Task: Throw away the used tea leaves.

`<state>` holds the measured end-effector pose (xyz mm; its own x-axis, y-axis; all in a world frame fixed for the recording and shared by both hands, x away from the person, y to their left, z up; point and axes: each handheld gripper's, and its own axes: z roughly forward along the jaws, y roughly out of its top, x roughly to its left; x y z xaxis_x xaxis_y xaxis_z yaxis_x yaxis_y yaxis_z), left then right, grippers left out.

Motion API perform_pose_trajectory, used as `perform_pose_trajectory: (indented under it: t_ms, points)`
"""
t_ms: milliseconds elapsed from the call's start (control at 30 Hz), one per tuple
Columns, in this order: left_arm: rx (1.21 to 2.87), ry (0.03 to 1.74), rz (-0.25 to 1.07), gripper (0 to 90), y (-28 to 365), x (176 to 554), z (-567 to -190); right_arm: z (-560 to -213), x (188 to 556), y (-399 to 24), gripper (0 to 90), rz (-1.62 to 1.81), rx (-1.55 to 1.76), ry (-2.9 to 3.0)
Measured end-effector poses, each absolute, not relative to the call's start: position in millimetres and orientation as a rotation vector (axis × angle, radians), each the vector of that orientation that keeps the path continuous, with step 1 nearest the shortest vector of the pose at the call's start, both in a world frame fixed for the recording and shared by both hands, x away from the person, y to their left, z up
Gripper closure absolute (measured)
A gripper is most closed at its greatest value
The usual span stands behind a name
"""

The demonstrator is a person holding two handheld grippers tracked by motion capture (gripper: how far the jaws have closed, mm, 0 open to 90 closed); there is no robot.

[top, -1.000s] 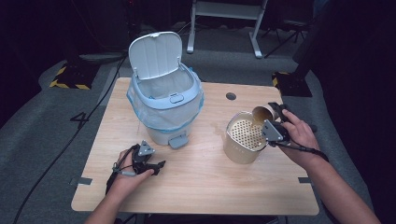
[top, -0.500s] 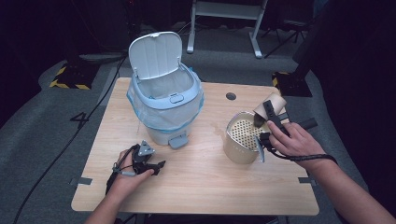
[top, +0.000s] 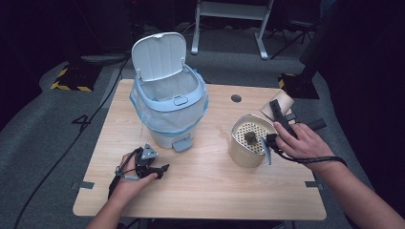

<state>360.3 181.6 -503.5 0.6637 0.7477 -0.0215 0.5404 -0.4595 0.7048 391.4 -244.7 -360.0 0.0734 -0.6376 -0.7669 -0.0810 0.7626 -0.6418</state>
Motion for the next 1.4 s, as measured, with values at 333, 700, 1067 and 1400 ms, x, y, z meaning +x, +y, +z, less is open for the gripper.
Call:
perform_pose_trajectory:
  t_ms: [333,700,1067,1400]
  points:
    - [2.178,0.990,0.380,27.8,181.7,360.3,-503.5,-341.3,401.2,-259.8,36.3,-0.043,-0.321,1.729]
    - [2.178,0.990,0.380,27.8,181.6,360.3,-503.5,-330.9,426.0,-305.2,35.3,0.771,0.327,2.039]
    - [2.176,0.988,0.370,26.2,180.8,362.0,-503.7,-336.1,434.9,-322.6,34.0,1.244,0.752,2.181]
    - [2.182,0.985,0.365,25.5,180.4,362.7,-503.6,-333.2,439.8,-329.0,33.7,1.448,0.944,2.278]
